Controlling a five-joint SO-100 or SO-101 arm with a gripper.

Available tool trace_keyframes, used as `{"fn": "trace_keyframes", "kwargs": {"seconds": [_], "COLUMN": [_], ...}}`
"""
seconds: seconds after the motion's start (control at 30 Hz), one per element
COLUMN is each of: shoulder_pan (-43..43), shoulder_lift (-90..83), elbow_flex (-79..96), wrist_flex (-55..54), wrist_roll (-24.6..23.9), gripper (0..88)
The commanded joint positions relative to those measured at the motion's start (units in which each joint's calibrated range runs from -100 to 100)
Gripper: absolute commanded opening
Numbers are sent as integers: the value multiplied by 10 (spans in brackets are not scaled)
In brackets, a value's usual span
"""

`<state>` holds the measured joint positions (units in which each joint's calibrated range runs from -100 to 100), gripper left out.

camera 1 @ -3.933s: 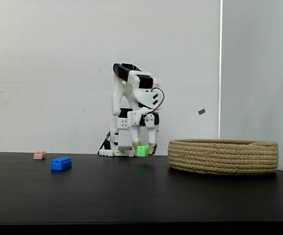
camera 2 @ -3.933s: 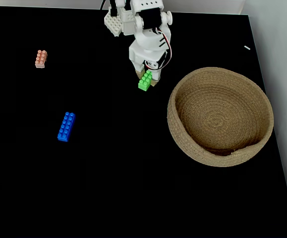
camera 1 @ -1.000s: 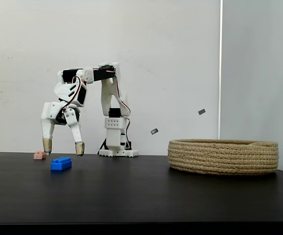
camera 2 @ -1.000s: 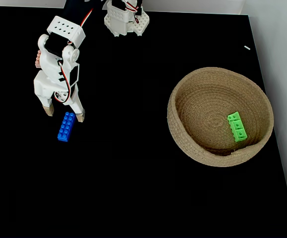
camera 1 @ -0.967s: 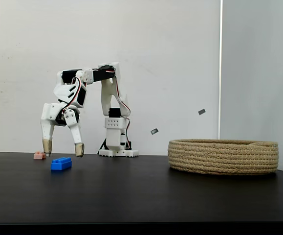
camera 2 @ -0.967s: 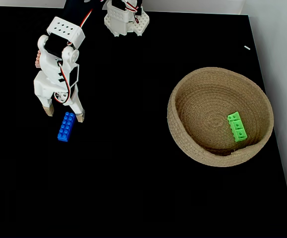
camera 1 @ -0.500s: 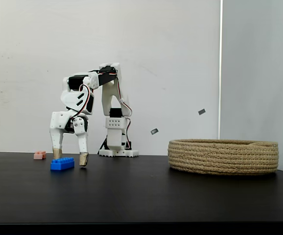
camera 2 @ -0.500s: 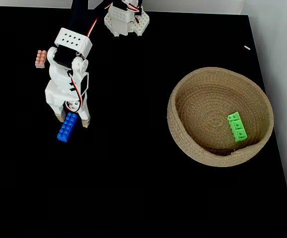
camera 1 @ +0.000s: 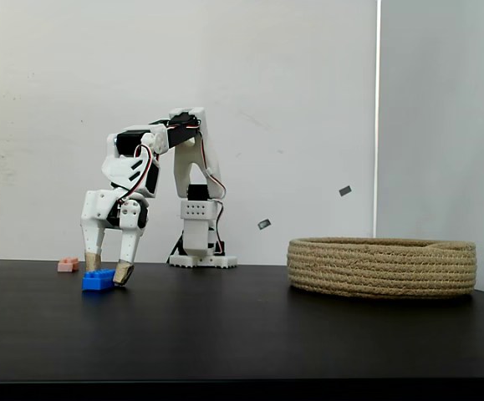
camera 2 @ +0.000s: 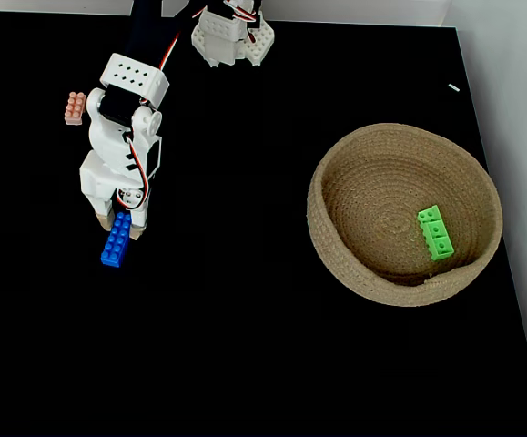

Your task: Place the lego blocks in the tray

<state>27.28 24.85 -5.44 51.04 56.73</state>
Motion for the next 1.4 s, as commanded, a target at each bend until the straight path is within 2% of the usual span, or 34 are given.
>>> {"fn": "trace_keyframes", "kwargs": {"seconds": [0.0,0.23,0.47,0.63,0.8,0.97,1.0,1.07,1.1,1.2,1.37], "shoulder_pan": [-10,-111,-279,-387,-458,-495,-499,-501,-501,-495,-456], "shoulder_lift": [-99,-207,-271,-295,-309,-313,-313,-314,-314,-316,-348], "elbow_flex": [-35,-67,-79,-74,-36,1,5,13,16,18,27], "wrist_flex": [5,66,103,126,126,126,126,126,126,126,126], "wrist_roll": [-4,-49,-117,-146,-164,-172,-174,-174,-176,-176,-173], "gripper": [0,0,0,0,0,1,41,259,318,367,360]}}
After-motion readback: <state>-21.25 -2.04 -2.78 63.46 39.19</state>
